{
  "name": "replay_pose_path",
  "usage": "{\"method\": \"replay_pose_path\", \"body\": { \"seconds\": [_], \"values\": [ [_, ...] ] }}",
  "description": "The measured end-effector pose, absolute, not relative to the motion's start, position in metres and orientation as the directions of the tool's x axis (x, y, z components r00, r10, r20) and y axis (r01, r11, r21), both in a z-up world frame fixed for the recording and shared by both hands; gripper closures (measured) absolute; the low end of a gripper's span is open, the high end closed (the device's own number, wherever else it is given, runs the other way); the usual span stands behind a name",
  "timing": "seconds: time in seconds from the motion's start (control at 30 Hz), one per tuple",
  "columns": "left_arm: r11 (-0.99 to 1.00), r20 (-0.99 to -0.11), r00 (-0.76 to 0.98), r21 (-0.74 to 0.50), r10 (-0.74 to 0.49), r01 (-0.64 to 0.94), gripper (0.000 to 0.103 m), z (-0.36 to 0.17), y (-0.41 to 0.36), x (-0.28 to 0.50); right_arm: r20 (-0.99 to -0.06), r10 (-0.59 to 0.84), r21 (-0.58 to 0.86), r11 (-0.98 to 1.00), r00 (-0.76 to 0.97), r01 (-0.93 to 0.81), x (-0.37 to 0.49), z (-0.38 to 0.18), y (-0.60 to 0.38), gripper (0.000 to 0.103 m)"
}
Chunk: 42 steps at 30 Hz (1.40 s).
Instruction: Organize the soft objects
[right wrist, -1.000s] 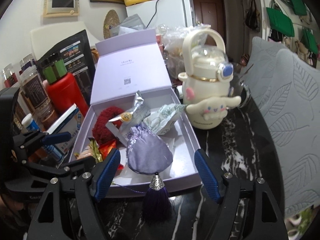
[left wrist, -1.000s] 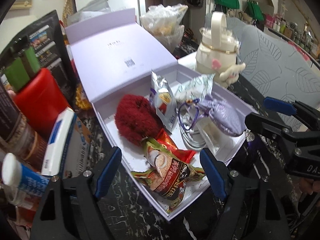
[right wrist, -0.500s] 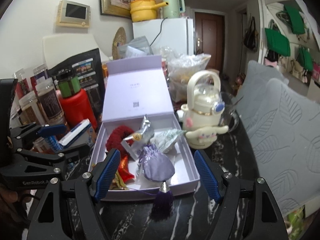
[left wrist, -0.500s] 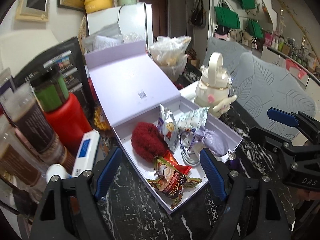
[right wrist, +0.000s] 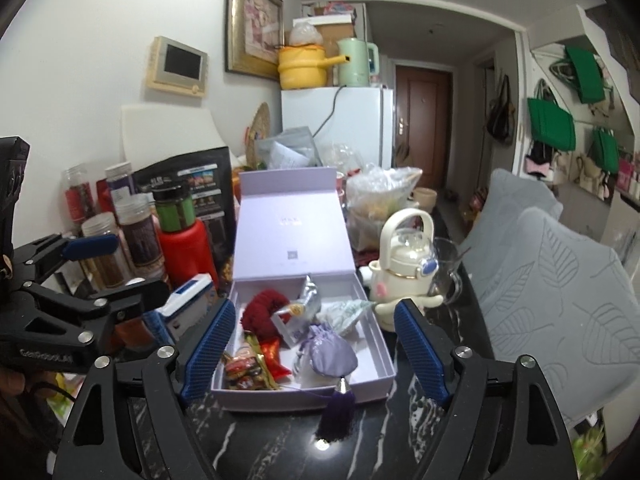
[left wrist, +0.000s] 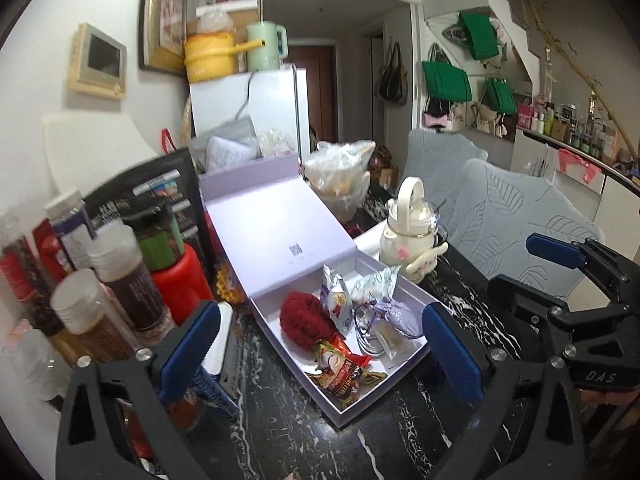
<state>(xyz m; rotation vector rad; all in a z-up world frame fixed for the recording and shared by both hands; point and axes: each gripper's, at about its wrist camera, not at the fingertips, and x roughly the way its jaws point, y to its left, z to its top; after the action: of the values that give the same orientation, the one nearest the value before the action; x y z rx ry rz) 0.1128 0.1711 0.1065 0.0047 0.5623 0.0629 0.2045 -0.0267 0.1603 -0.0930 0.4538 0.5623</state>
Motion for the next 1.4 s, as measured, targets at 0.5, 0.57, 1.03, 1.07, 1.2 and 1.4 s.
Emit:
{"method": "replay_pose_path", "body": {
  "seconds": [0.5,0.57,1.03,1.07,1.2,1.4],
  "values": [
    [0.996,-0.536,0.84,0.019,0.088,-0.092,0.0,0.094,0.17,0.074,-0.456,0.399,-0.014,0.891,0.796,-0.455,0.164,0.148,-0.03,0.014],
    [0.995,-0.545,0.834,0.016,0.09,-0.096,0.0,0.089,0.171,0.072,-0.464,0.389,-0.016,0.894,0.795,-0.447,0.16,0.143,-0.03,0.014],
    [0.995,-0.599,0.796,0.003,0.084,-0.103,0.0,0.052,0.17,0.058,-0.538,0.367,-0.007,0.898,0.758,-0.44,0.143,0.109,-0.024,0.014],
    [0.995,-0.601,0.795,0.002,0.082,-0.102,0.0,0.051,0.169,0.058,-0.541,0.367,-0.006,0.898,0.756,-0.44,0.143,0.108,-0.024,0.014],
    [0.995,-0.608,0.79,-0.001,0.079,-0.1,0.0,0.046,0.169,0.059,-0.55,0.358,-0.009,0.901,0.754,-0.435,0.142,0.105,-0.023,0.014],
    [0.995,-0.613,0.786,0.007,0.083,-0.099,0.0,0.044,0.17,0.062,-0.551,0.354,-0.012,0.902,0.756,-0.431,0.143,0.104,-0.024,0.014]
  ]
}}
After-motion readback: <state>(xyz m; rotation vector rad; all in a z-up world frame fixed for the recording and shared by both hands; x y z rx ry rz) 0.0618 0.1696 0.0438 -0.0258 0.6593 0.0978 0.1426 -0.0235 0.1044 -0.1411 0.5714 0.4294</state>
